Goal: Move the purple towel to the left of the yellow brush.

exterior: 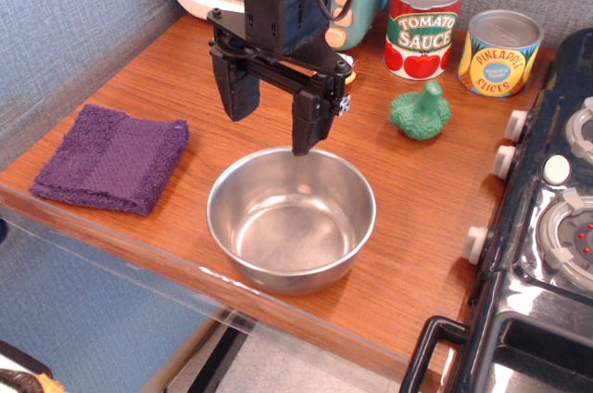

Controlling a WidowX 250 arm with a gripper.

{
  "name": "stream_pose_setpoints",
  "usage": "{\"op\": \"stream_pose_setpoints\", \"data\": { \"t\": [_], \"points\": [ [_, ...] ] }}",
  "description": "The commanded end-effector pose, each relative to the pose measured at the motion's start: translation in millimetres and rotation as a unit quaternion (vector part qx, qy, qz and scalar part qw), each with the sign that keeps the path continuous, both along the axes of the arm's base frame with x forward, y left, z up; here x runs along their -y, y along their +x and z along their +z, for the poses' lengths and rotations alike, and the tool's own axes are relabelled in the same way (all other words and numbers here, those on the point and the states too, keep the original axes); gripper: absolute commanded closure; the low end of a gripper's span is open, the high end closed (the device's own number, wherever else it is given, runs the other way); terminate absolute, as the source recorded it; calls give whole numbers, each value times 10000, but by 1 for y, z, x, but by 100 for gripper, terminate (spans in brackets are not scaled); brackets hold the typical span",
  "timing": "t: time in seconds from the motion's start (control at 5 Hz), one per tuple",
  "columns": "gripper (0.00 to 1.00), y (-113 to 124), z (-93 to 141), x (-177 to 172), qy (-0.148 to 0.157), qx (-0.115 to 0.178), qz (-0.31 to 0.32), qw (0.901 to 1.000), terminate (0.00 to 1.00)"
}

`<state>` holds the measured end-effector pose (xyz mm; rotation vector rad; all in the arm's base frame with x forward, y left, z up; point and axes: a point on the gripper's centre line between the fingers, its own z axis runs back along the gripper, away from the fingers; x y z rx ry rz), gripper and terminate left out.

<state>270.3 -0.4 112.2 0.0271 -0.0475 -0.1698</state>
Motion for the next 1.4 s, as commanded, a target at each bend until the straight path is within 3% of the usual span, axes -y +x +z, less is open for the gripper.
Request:
{"op": "stream_pose_setpoints", "data": {
  "t": [0.0,0.6,1.0,1.2],
  "points": [
    [0,0,0,0,0,0,0,10000,0],
    [0,-42,-10,-122,109,123,1060,9942,0],
    [0,-44,-50,-145,116,173,1068,9941,0],
    [0,-36,-54,-152,124,184,1000,9947,0]
  ]
}}
